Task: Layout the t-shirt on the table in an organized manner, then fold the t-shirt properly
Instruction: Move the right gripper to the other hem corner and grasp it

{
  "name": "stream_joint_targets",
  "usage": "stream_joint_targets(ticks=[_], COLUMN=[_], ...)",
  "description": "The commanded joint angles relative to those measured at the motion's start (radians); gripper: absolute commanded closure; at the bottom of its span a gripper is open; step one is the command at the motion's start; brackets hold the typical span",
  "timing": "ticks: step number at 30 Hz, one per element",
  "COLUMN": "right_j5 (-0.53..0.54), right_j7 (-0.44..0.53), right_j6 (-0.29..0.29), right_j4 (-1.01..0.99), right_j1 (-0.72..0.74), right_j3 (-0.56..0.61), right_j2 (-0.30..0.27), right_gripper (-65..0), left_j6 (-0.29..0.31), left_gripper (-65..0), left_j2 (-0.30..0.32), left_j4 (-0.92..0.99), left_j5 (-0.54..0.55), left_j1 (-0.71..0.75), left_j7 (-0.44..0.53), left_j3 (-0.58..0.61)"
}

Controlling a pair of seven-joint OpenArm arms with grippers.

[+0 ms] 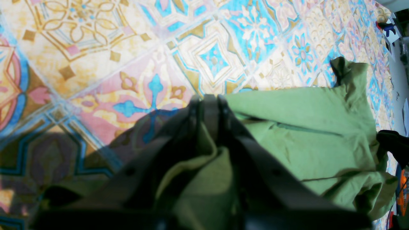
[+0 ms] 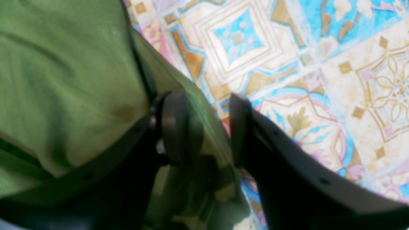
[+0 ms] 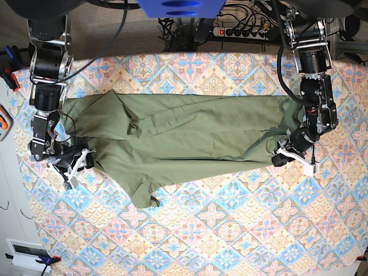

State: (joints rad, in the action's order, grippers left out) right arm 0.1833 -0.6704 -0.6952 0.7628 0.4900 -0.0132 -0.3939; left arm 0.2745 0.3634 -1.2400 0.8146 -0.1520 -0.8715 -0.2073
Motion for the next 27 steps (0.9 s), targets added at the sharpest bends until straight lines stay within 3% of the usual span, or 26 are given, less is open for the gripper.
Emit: stream_joint_targets(ticks=[1, 14, 22, 27], right_j5=[0.012, 0.015, 0.012, 0.011], right_j7=[0.013, 0.011, 0.021, 0.019], right_j6=[-0.003, -0.003, -0.003, -0.003], right_j4=[0.013, 0.013, 0.011, 0.011], right_j1=[0.031, 0.000, -0.001, 0.000], right_j3=[-0.001, 0.000, 0.112, 0.112], right_j2=[-0.017, -0.015, 0.020, 0.020], right_gripper=[-22.1, -22.3, -22.1, -17.7], left_j6=[0.007, 0.007, 0.007, 0.007], left_gripper=[0.0, 0.0, 0.0, 0.0], left_j2=[0.015, 0.015, 0.015, 0.015], left_j4=[-0.017, -0.017, -0.017, -0.017], left_j5=[0.013, 0.013, 0.013, 0.013], left_j1=[-0.022, -0.022, -0.024, -0.022], left_j7=[0.016, 0.019, 0.019, 0.019], left_j3=[-0.007, -0.007, -0.007, -0.007])
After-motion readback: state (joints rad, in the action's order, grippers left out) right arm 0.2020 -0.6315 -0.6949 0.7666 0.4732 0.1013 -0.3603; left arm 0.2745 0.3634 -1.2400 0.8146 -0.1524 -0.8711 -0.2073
